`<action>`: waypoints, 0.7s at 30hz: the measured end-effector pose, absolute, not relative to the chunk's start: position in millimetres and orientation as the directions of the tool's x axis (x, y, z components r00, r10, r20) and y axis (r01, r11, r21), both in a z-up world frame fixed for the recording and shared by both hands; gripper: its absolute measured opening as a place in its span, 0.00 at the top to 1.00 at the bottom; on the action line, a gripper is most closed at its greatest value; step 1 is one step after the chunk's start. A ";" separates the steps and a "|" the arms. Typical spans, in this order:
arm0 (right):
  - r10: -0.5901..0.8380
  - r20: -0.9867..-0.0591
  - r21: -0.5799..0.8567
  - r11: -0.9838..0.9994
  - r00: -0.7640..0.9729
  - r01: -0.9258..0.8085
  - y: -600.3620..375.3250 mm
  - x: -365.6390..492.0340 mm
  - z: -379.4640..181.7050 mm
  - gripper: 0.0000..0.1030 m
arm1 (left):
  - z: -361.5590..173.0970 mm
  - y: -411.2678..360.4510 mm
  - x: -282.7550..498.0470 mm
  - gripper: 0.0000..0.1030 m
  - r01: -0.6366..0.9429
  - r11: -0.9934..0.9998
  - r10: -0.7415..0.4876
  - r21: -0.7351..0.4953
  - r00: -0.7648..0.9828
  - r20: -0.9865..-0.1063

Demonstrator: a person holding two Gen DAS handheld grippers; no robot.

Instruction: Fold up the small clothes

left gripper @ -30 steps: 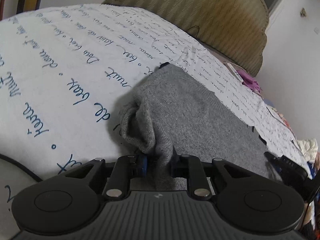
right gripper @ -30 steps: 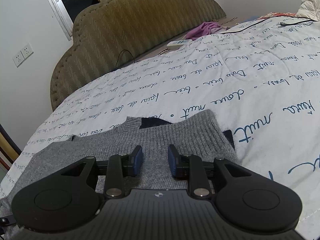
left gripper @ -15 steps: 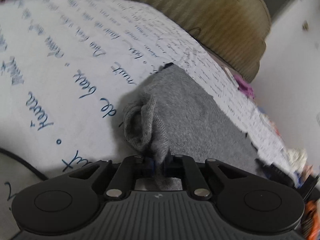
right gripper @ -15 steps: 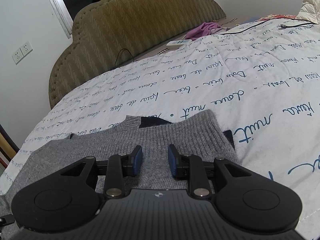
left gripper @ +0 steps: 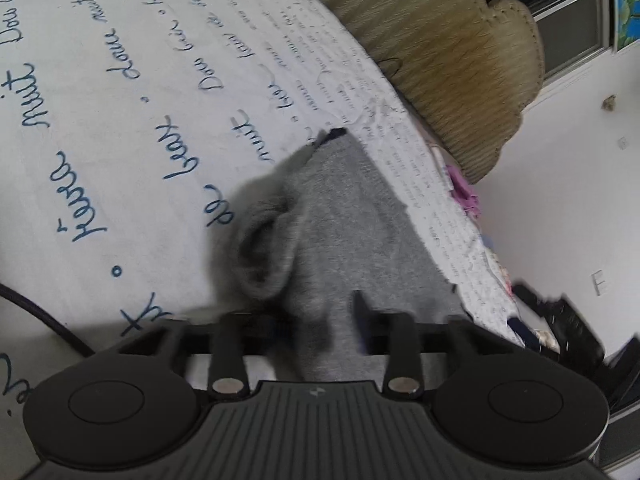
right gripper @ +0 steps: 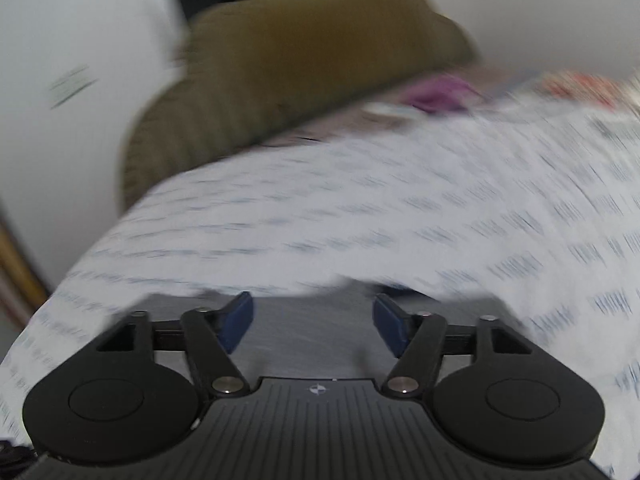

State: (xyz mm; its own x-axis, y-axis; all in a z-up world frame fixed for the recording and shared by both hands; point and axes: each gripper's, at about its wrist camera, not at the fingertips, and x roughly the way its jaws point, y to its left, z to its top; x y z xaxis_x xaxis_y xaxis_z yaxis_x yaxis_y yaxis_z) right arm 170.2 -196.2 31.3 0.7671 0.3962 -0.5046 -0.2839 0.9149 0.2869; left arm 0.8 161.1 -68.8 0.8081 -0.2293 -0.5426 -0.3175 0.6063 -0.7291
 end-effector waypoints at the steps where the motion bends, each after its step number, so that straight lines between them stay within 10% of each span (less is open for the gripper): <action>1: 0.420 -0.503 0.263 0.907 0.755 -0.329 -180.2 168.4 40.0 0.19 | -66.2 162.4 -2.4 0.33 -0.307 0.604 -0.219 -0.736 0.824 -0.523; 17: 0.595 -0.605 0.270 0.779 0.530 -0.566 -46.6 143.4 41.1 0.15 | -66.9 171.9 -7.4 0.29 -0.369 0.648 -0.079 -0.666 0.838 -0.541; 21: 0.602 -0.619 0.281 0.770 0.504 -0.573 -42.8 147.0 43.0 0.15 | -71.3 176.5 -2.1 0.94 -0.386 0.631 -0.085 -0.673 0.828 -0.554</action>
